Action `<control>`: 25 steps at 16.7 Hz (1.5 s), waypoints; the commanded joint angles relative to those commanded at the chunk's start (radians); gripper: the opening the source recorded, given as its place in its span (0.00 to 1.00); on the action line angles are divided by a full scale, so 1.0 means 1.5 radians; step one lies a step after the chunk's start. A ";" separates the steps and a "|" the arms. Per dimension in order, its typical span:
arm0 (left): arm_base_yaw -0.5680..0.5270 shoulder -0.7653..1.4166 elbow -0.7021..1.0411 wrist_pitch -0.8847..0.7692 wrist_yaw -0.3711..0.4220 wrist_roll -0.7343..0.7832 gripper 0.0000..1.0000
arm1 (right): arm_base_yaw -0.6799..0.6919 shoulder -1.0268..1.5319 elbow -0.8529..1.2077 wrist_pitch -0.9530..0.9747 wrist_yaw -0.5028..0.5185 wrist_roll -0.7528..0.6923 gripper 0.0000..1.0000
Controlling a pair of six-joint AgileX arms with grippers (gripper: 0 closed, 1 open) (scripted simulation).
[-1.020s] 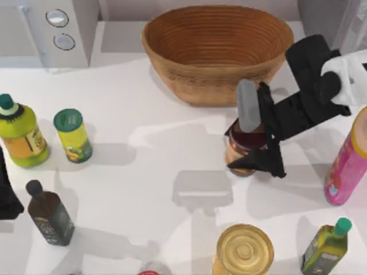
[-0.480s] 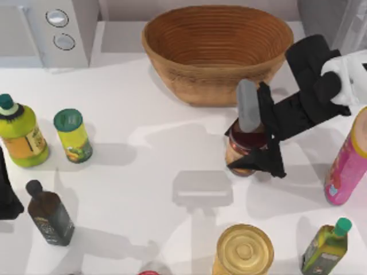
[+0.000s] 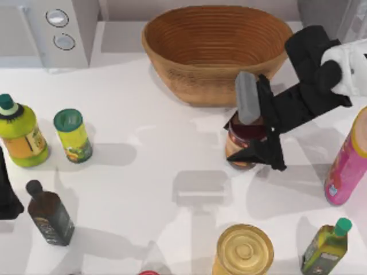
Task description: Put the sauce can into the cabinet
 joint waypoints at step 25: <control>0.000 0.000 0.000 0.000 0.000 0.000 1.00 | -0.038 -0.249 0.052 -0.254 0.059 0.130 0.00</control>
